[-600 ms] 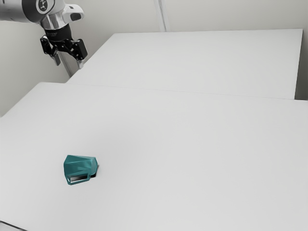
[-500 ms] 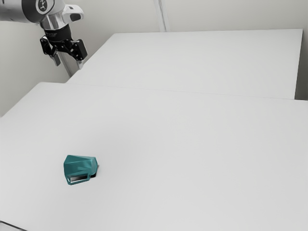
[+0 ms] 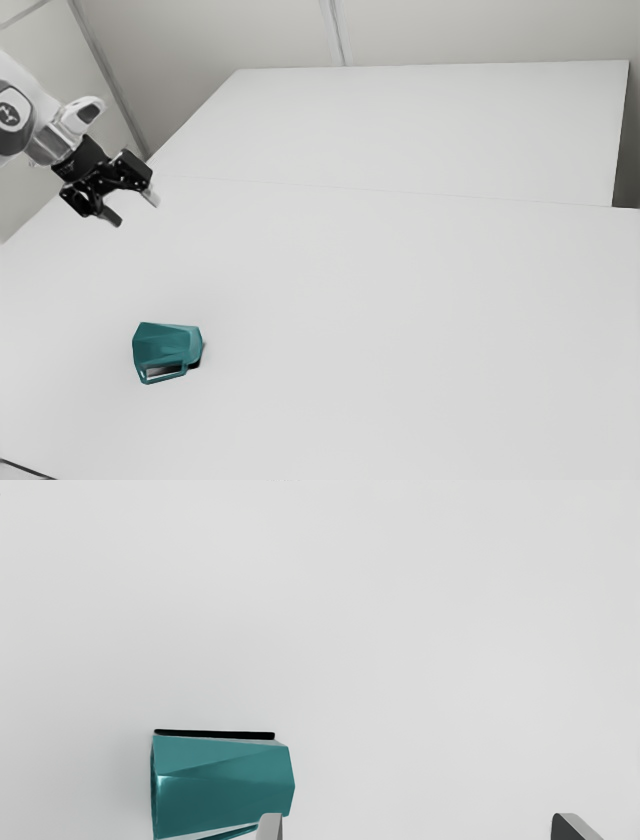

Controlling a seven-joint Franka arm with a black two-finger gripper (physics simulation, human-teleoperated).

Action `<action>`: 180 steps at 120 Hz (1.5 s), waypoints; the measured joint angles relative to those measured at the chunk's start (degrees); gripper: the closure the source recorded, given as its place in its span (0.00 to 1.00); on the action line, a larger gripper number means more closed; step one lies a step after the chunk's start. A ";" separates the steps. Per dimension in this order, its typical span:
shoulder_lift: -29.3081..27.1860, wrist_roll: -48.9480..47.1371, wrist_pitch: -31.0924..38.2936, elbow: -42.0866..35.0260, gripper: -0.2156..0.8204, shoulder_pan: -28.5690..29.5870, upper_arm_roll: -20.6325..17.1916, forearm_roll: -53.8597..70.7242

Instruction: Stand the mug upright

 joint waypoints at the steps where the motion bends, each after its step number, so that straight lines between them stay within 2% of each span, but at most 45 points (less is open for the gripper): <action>1: -0.35 -0.01 0.51 -0.70 0.23 0.18 0.03 -0.32; 27: -6.04 0.46 11.36 -15.17 0.23 1.29 3.82 -6.25; 48: -5.90 3.40 15.50 -20.43 0.23 0.82 12.93 -8.12; 63: -5.01 6.33 16.78 -22.92 0.23 0.27 18.29 -8.66; 83: -4.89 11.80 17.53 -26.95 0.23 0.15 22.71 -13.09; 102: -4.43 18.41 12.84 -27.34 0.23 0.10 28.89 -15.30; 131: -3.13 26.68 7.49 -27.07 0.23 -1.15 30.76 -15.96; 180: 3.89 35.33 6.30 -24.44 0.23 -5.43 30.64 -19.91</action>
